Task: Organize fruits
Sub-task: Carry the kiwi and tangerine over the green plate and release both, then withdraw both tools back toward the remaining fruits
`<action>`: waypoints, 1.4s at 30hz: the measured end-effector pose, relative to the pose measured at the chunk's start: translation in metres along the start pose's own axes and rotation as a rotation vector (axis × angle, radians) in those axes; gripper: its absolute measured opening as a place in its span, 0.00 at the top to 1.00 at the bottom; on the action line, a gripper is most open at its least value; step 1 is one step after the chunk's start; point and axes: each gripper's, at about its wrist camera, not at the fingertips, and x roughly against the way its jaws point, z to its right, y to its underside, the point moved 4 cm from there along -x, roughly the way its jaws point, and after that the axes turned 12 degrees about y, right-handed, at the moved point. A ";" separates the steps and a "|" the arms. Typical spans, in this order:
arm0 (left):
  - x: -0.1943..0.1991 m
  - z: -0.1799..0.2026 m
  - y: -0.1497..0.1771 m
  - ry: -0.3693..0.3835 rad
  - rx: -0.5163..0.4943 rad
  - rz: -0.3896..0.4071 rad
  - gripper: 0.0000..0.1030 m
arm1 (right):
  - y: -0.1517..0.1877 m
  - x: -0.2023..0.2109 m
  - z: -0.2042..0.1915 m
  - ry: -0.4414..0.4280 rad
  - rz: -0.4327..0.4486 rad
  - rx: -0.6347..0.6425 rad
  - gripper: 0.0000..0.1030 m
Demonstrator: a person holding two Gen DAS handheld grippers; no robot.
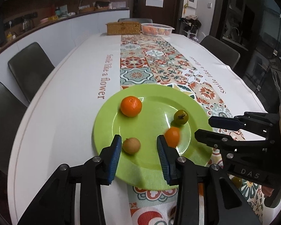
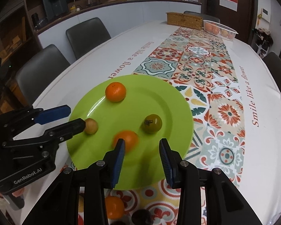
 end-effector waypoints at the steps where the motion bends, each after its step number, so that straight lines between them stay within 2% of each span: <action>1: 0.005 0.002 0.000 -0.006 -0.009 0.008 0.63 | 0.001 0.004 0.001 0.002 0.006 -0.001 0.62; 11: 0.062 0.038 0.005 -0.016 -0.068 0.085 0.63 | 0.013 0.068 0.003 0.008 0.120 -0.002 0.62; 21: 0.108 0.074 0.028 -0.028 -0.073 0.152 0.53 | 0.043 0.122 0.012 0.018 0.203 0.001 0.61; 29: 0.122 0.094 0.055 -0.031 -0.102 0.165 0.47 | 0.077 0.148 0.014 0.033 0.221 0.007 0.61; 31: 0.123 0.096 0.061 -0.024 -0.110 0.160 0.46 | 0.083 0.150 0.014 0.038 0.220 -0.004 0.52; 34: 0.125 0.097 0.069 -0.011 -0.121 0.158 0.43 | 0.093 0.153 0.012 0.051 0.218 -0.013 0.51; 42: 0.119 0.092 0.092 0.013 -0.140 0.143 0.41 | 0.117 0.135 0.002 0.031 0.133 -0.056 0.51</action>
